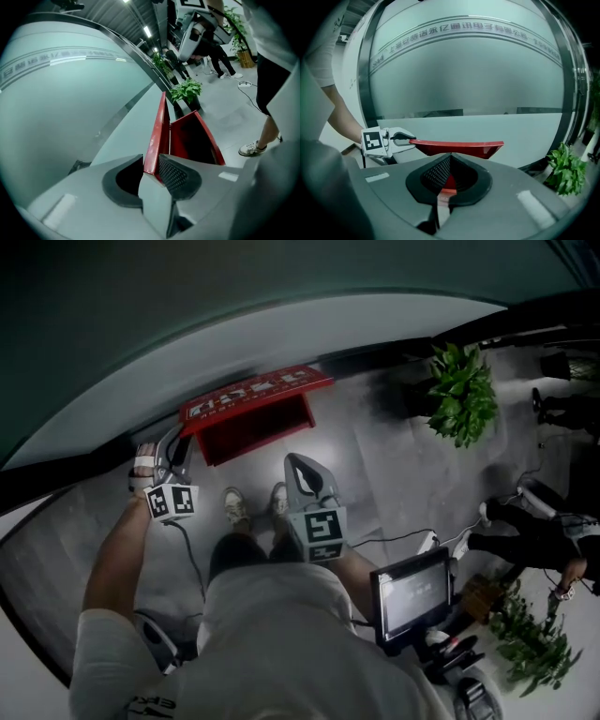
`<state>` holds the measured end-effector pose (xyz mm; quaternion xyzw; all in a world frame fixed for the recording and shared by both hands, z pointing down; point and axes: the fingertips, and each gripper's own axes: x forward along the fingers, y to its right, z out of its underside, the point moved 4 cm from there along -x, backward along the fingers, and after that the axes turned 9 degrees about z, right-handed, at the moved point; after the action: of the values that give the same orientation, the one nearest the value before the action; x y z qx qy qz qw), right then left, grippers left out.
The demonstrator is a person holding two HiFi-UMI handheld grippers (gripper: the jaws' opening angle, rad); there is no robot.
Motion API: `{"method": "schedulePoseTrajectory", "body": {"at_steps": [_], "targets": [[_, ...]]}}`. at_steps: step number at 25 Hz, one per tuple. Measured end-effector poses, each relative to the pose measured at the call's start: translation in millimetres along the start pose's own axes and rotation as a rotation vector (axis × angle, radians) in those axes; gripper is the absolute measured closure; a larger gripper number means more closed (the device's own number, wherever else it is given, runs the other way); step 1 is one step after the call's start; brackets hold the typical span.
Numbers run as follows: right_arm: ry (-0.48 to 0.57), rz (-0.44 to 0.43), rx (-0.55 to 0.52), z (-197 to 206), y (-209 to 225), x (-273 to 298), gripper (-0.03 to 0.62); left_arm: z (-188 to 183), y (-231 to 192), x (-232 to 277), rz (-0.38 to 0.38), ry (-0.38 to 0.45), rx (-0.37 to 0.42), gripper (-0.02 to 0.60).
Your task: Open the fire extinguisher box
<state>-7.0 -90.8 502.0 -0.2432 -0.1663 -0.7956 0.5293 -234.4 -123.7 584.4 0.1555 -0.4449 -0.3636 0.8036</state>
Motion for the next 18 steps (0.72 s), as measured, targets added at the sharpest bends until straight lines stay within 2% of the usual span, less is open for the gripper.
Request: {"method": "schedulePoseTrajectory", "body": {"at_steps": [5, 18], "targets": [[0.002, 0.034, 0.008, -3.4, 10.2, 4.9, 0.580, 2.7, -25.1, 18.4, -0.038, -0.007, -0.055, 0.473], [-0.012, 0.074, 0.025, -5.4, 21.8, 10.5, 0.580, 13.5, -79.4, 52.1, -0.050, -0.003, -0.239, 0.460]]}}
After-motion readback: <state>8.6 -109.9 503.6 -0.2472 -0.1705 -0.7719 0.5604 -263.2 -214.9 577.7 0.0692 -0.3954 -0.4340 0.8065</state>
